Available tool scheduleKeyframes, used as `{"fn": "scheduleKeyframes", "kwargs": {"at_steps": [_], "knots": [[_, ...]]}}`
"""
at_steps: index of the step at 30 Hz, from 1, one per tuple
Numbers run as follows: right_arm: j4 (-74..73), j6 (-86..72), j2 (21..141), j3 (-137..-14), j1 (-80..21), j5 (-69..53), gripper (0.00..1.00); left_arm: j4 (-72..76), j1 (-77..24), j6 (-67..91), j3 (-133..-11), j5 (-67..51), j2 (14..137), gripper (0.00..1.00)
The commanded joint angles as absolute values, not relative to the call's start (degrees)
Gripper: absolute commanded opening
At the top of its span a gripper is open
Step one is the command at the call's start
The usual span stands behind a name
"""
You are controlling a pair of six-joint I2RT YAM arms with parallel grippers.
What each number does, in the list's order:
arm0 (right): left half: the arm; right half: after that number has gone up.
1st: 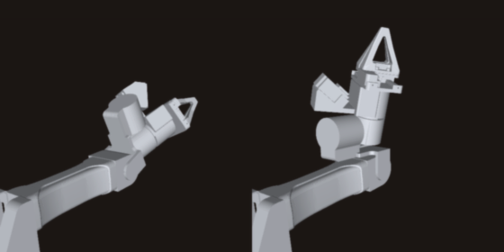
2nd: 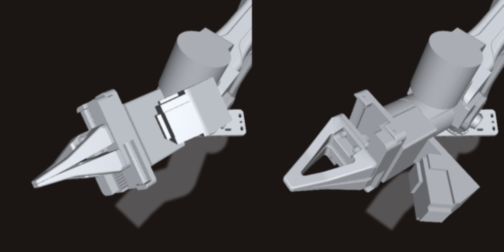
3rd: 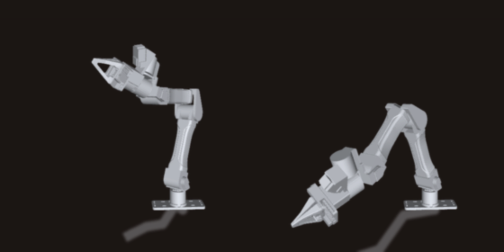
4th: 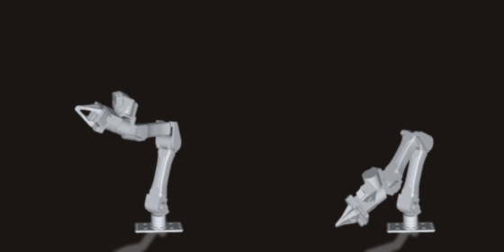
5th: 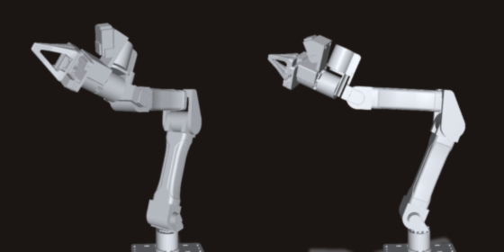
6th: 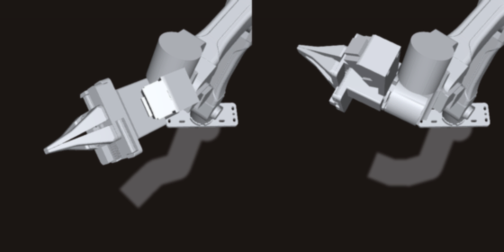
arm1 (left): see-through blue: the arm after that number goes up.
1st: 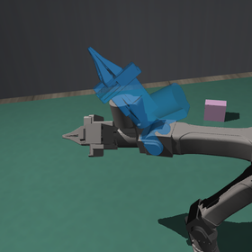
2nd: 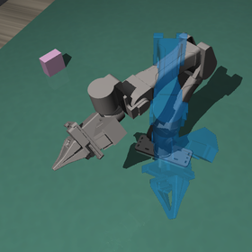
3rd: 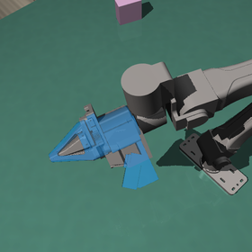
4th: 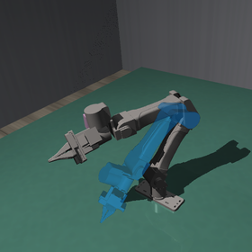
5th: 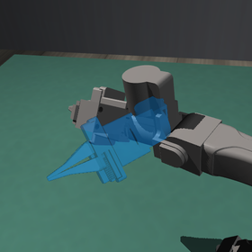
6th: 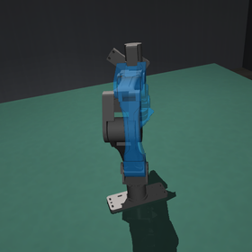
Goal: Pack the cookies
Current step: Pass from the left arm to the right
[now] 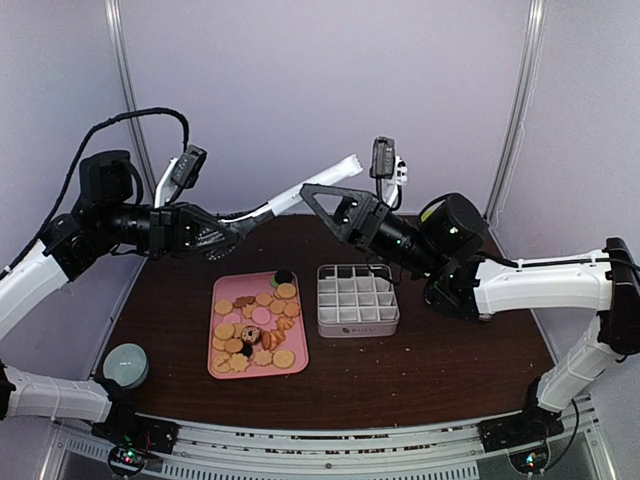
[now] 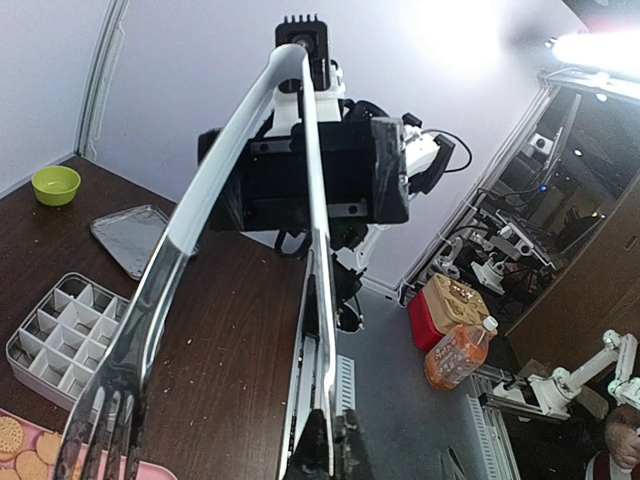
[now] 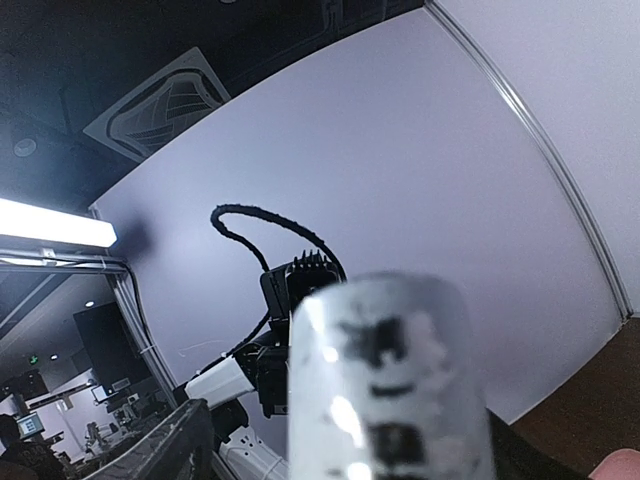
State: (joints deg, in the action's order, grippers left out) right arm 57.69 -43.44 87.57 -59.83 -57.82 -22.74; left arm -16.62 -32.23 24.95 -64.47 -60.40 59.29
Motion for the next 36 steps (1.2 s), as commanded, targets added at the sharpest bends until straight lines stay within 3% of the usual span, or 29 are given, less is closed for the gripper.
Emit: {"fn": "scheduleKeyframes", "kwargs": {"at_steps": [1,15,36], "knots": [[59.1,-44.9,89.6,-63.6,-57.7,-24.7,0.82,-12.6,-31.9,24.3,-63.9,-61.0,58.4,0.00],[61.9,-51.2,89.8,-63.2,-55.1,-32.7,0.65,-14.7,-31.9,21.4,-64.4,-63.0,57.8,0.00],[49.6,-48.3,90.8,-69.3,-54.3,-37.2,0.57,-20.4,-31.5,15.8,-65.9,-63.2,57.7,0.00]]}}
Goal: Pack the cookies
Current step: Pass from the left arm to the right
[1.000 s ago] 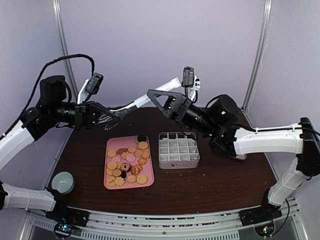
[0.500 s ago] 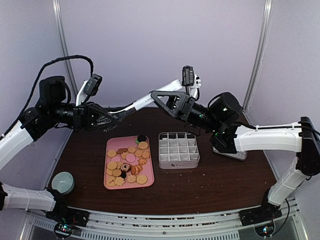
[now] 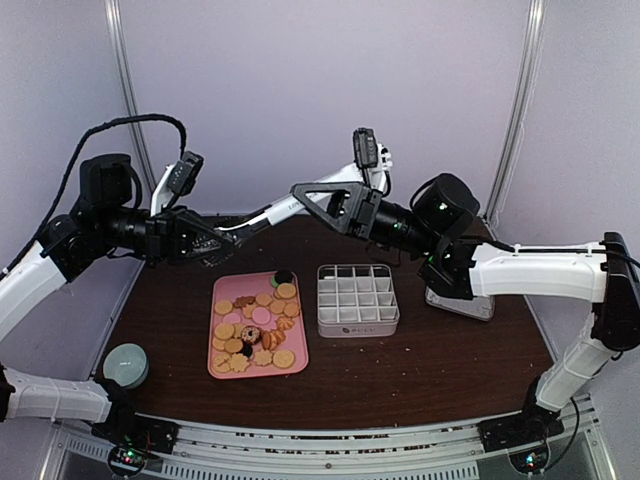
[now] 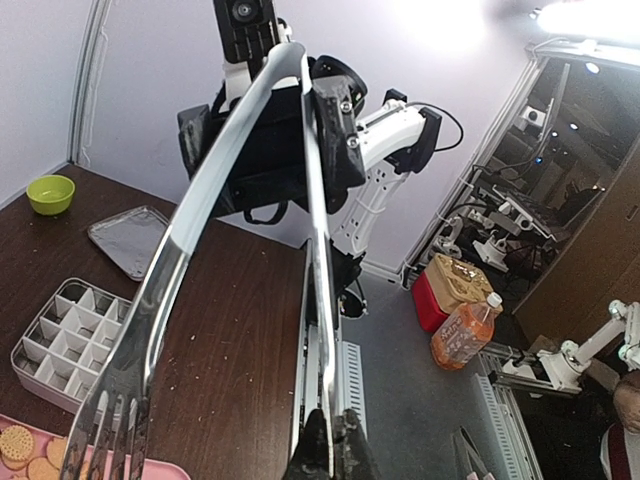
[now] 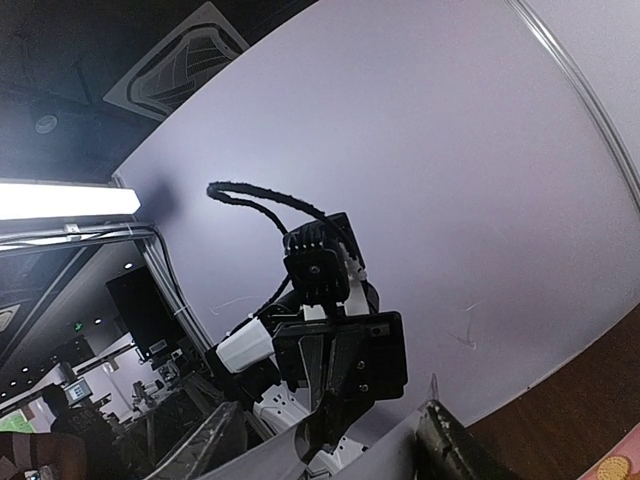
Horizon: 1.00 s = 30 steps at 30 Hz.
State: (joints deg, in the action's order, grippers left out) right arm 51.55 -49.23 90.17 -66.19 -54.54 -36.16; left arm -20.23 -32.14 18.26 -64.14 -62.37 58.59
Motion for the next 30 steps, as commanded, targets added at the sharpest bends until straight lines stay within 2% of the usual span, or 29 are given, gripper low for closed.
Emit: {"fn": "scheduleKeyframes", "kwargs": {"at_steps": [1,9,13,17,24,26,30], "knots": [[49.4,-48.2,90.8,-69.3,-54.3,-37.3,0.56,-20.6,-31.2,15.6,-66.1,-63.2,57.9,0.00],[46.8,-47.1,89.4,-68.4,-54.5,-37.1,0.52,-26.7,-29.1,10.4,-68.4,-63.1,59.5,0.00],[46.2,-45.8,89.1,-68.3,-55.3,-38.3,0.58,-25.9,-28.7,11.3,-68.5,-63.7,60.1,0.00],[45.5,-45.2,89.2,-68.6,-55.9,-38.2,0.58,-24.3,-28.7,13.0,-68.2,-64.0,60.2,0.00],[44.6,-43.8,88.4,-68.4,-55.7,-36.5,0.48,-25.5,-28.7,12.6,-68.3,-64.4,60.0,0.00],[43.9,-42.9,87.6,-68.0,-55.6,-35.2,0.47,-27.3,-28.7,11.0,-68.6,-63.8,60.0,0.06],[41.9,-41.1,86.5,-67.1,-55.5,-32.7,0.45,-31.8,-28.6,7.0,-69.8,-62.1,60.5,0.24]]}}
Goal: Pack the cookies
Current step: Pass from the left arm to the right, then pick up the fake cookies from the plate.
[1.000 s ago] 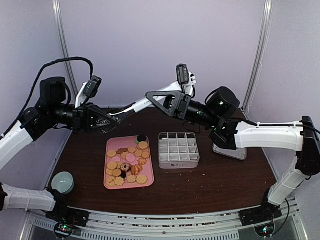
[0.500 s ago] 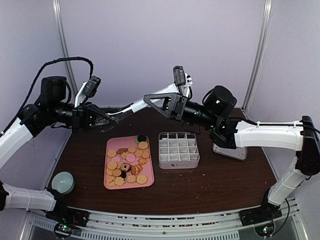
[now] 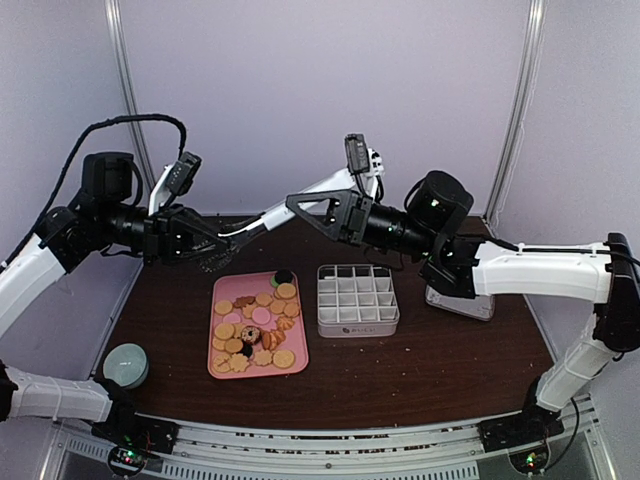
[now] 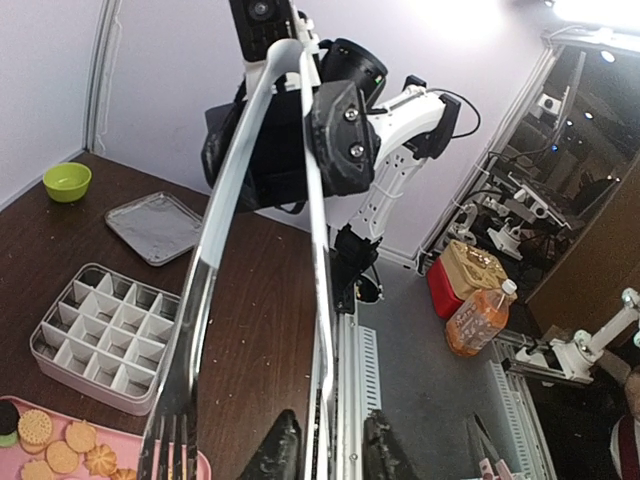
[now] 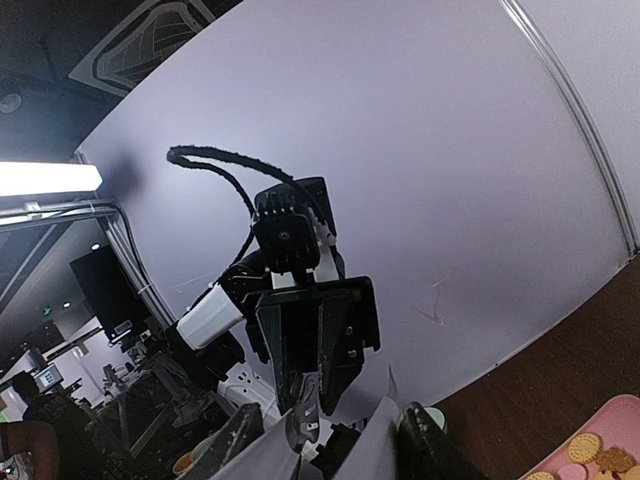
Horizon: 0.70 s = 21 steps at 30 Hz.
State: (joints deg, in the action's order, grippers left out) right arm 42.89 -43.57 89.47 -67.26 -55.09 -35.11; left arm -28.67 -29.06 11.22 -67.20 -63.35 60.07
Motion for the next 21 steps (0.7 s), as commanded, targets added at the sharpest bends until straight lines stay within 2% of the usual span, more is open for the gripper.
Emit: {"fn": "scheduleKeyframes", "kwargs": {"at_steps": [1,7,8,12,13,16,21], "knots": [[41.4,-40.6,86.3,-67.1,-55.5,-32.2,0.45,-33.4,-28.5,5.9,-70.3,-61.7,60.7,0.27],[36.1,-37.4,85.3,-66.3,-55.7,-28.6,0.40,-41.7,-27.5,-2.2,-73.0,-57.4,61.2,0.43],[34.4,-36.4,85.1,-66.3,-55.8,-27.6,0.41,-43.2,-26.9,-3.3,-73.5,-56.5,61.3,0.48],[27.0,-31.4,84.3,-66.2,-56.4,-23.1,0.42,-50.8,-23.9,-9.5,-76.9,-49.9,62.6,0.80],[25.2,-30.2,84.3,-66.1,-56.6,-21.7,0.43,-52.4,-23.2,-11.1,-77.9,-47.1,62.7,0.85],[21.9,-27.4,84.3,-65.6,-57.4,-18.1,0.44,-57.3,-21.1,-16.7,-80.4,-37.2,63.1,0.91],[19.0,-23.6,86.4,-66.0,-59.4,-12.0,0.44,-62.7,-14.4,-21.5,-79.3,-27.9,63.9,0.93]]}}
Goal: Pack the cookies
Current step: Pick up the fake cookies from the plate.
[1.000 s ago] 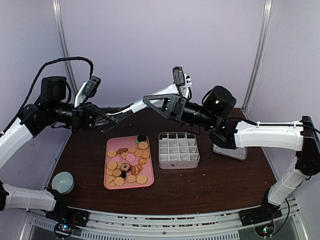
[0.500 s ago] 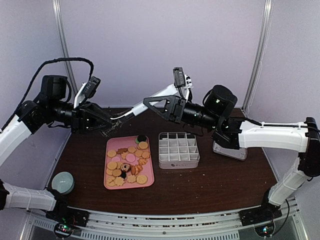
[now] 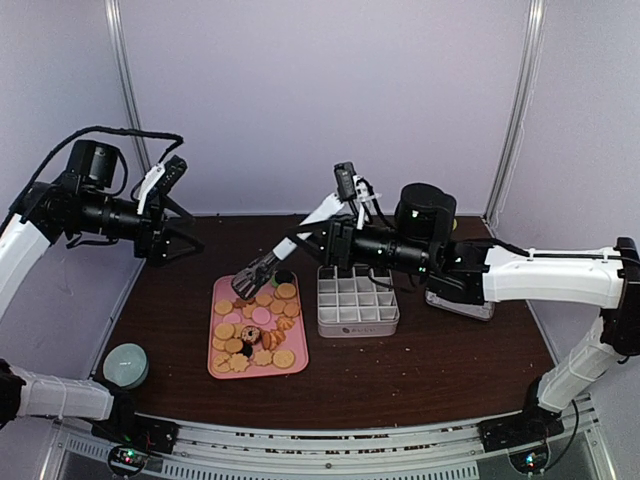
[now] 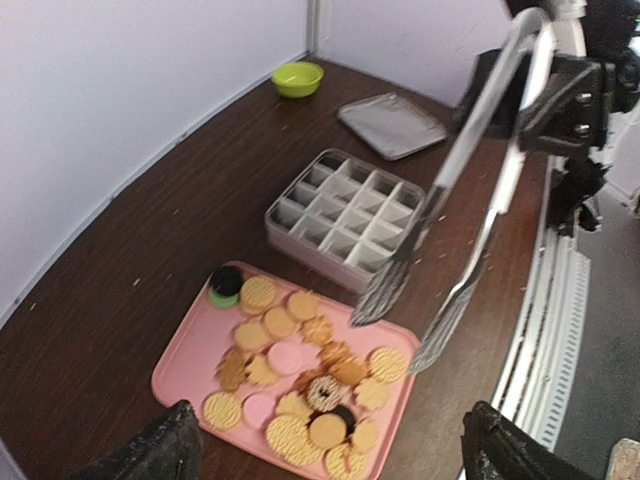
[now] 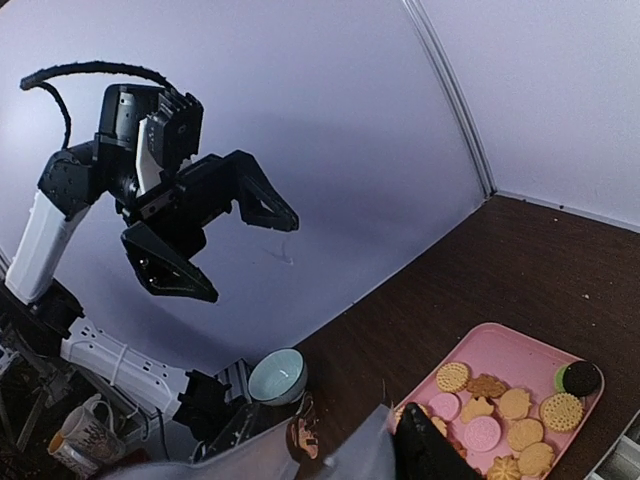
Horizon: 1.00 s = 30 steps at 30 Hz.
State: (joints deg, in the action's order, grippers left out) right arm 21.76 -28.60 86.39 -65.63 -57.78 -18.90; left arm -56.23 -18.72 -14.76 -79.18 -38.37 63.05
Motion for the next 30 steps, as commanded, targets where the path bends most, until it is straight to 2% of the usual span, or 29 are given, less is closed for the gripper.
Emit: {"fn": "scheduleKeyframes", "kwargs": {"at_steps": [1,3,7,14,22,30], "knots": [[18.3,-22.9,87.3,-66.6,-59.9,-11.0,0.44,-63.3,-12.7,-21.9,-78.6,-27.0,64.3,0.93],[17.9,-21.9,88.8,-67.4,-60.8,-9.5,0.44,-63.9,-9.0,-22.9,-76.8,-25.4,65.2,0.93],[17.9,-20.7,92.8,-69.3,-62.1,-7.8,0.44,-57.8,-6.0,-24.3,-68.1,-14.4,66.1,0.93],[14.5,-17.2,99.6,-75.8,-64.6,-5.0,0.44,-57.0,3.1,-22.9,-64.2,-21.6,70.4,0.92],[13.1,-15.0,104.2,-78.8,-65.2,-1.1,0.44,-55.6,4.3,-23.1,-61.3,-24.5,68.4,0.92],[12.2,-13.4,107.2,-80.2,-66.5,1.9,0.44,-57.2,6.5,-22.4,-63.7,-25.7,69.0,0.93]]}}
